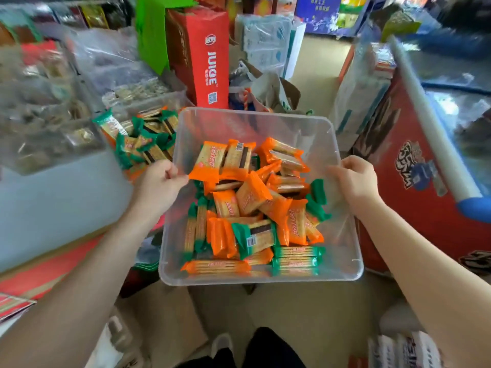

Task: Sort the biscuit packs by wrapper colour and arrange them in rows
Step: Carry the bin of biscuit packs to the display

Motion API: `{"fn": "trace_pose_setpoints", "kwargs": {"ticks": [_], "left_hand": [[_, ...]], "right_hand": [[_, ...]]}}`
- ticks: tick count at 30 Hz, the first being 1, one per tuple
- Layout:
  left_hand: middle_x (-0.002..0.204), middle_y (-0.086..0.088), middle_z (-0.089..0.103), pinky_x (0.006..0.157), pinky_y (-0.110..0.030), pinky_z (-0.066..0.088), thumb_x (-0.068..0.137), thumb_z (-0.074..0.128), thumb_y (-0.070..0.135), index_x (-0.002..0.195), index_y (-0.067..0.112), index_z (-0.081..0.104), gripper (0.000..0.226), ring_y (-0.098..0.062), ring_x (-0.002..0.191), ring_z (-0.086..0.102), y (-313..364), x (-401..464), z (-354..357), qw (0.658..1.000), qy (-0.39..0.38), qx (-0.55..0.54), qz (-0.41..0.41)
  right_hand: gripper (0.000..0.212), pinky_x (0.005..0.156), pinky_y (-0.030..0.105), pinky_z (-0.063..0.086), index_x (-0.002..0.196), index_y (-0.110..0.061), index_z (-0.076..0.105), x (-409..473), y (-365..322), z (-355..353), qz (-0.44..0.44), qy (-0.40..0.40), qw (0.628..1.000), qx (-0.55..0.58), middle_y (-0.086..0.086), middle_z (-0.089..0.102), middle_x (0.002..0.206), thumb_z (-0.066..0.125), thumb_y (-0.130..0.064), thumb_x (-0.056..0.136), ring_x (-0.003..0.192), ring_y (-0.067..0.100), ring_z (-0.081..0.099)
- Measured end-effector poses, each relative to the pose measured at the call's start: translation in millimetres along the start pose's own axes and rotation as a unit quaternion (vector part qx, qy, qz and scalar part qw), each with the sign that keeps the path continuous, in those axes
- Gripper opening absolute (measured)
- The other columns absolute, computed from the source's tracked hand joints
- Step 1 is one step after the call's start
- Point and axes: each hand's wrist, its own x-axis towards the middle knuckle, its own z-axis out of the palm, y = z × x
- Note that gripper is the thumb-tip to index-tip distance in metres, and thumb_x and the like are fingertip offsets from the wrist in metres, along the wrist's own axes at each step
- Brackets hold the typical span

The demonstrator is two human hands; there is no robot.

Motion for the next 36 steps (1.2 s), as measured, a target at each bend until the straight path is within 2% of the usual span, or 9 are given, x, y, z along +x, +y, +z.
{"fn": "trace_pose_setpoints", "kwargs": {"ticks": [3, 8, 12, 19, 26, 28, 30, 32, 36], "left_hand": [[0.058, -0.003, 0.039, 0.059, -0.035, 0.031, 0.08, 0.064, 0.021, 0.061, 0.015, 0.038, 0.033, -0.023, 0.059, 0.039, 7, 33, -4, 0.999, 0.041, 0.016, -0.008], [0.061, 0.0, 0.036, 0.054, -0.03, 0.025, 0.085, 0.061, 0.012, 0.061, 0.015, 0.036, 0.034, -0.017, 0.058, 0.035, 21, 78, -10, 0.991, 0.129, 0.0, -0.039], [0.062, -0.002, 0.037, 0.056, -0.032, 0.026, 0.085, 0.06, 0.015, 0.064, 0.014, 0.039, 0.03, -0.02, 0.061, 0.037, 20, 101, -22, 0.98, 0.185, 0.026, -0.07], [0.063, 0.0, 0.036, 0.053, -0.031, 0.026, 0.083, 0.061, 0.011, 0.064, 0.016, 0.038, 0.03, -0.017, 0.056, 0.034, -4, 96, -64, 0.953, 0.266, -0.005, -0.143], [0.061, -0.002, 0.034, 0.05, -0.03, 0.025, 0.086, 0.06, 0.011, 0.063, 0.014, 0.035, 0.034, -0.017, 0.053, 0.032, -51, 84, -133, 0.918, 0.331, 0.031, -0.217], [0.06, -0.002, 0.034, 0.05, -0.029, 0.026, 0.086, 0.06, 0.011, 0.062, 0.013, 0.035, 0.035, -0.016, 0.053, 0.032, -66, 85, -156, 0.909, 0.342, 0.065, -0.228], [0.058, -0.002, 0.034, 0.053, -0.03, 0.029, 0.085, 0.061, 0.011, 0.059, 0.013, 0.034, 0.037, -0.02, 0.056, 0.034, -85, 87, -182, 0.904, 0.341, 0.097, -0.239], [0.056, -0.001, 0.034, 0.06, -0.035, 0.032, 0.083, 0.064, 0.012, 0.056, 0.014, 0.034, 0.04, -0.027, 0.063, 0.038, -105, 90, -210, 0.9, 0.327, 0.132, -0.257], [0.073, -0.007, 0.058, 0.073, -0.034, 0.042, 0.083, 0.068, 0.019, 0.073, 0.01, 0.061, 0.015, -0.036, 0.088, 0.058, -142, 100, -260, 0.876, 0.348, 0.161, -0.293]], "right_hand": [[0.02, 0.059, 0.032, 0.043, 0.064, -0.015, 0.054, 52, -27, 22, -0.006, -0.034, 0.999, 0.029, 0.004, 0.053, 0.065, 0.07, -0.021, 0.075, 0.062, 0.018, 0.049], [0.019, 0.035, 0.016, 0.026, 0.062, -0.012, 0.051, 122, -78, 68, -0.022, -0.115, 0.991, 0.06, 0.002, 0.043, 0.049, 0.068, -0.014, 0.072, 0.033, 0.009, 0.035], [0.021, 0.045, 0.026, 0.029, 0.06, -0.015, 0.049, 155, -106, 109, -0.044, -0.166, 0.981, 0.088, 0.006, 0.042, 0.056, 0.067, -0.025, 0.06, 0.049, 0.017, 0.036], [0.025, 0.053, 0.031, 0.037, 0.06, -0.018, 0.049, 164, -151, 192, -0.098, -0.303, 0.942, 0.108, 0.013, 0.049, 0.065, 0.066, -0.015, 0.079, 0.057, 0.02, 0.045], [0.03, 0.03, 0.014, 0.024, 0.058, -0.014, 0.047, 122, -198, 290, -0.105, -0.427, 0.887, 0.14, -0.011, 0.041, 0.031, 0.059, 0.003, 0.079, 0.027, -0.001, 0.033], [0.026, 0.033, 0.014, 0.032, 0.057, -0.015, 0.051, 108, -211, 319, -0.104, -0.45, 0.876, 0.137, -0.007, 0.055, 0.04, 0.066, -0.004, 0.075, 0.033, 0.003, 0.046], [0.013, 0.047, 0.03, 0.048, 0.059, -0.015, 0.061, 94, -223, 348, -0.104, -0.47, 0.868, 0.125, 0.012, 0.071, 0.069, 0.074, -0.017, 0.063, 0.056, 0.02, 0.063], [0.013, 0.055, 0.035, 0.047, 0.062, -0.017, 0.063, 77, -239, 374, -0.087, -0.482, 0.863, 0.124, 0.021, 0.069, 0.078, 0.076, -0.018, 0.064, 0.063, 0.027, 0.064], [0.022, 0.033, 0.012, 0.027, 0.065, -0.011, 0.051, 40, -271, 419, -0.063, -0.512, 0.85, 0.105, -0.005, 0.051, 0.036, 0.068, -0.006, 0.08, 0.028, 0.006, 0.041]]}}
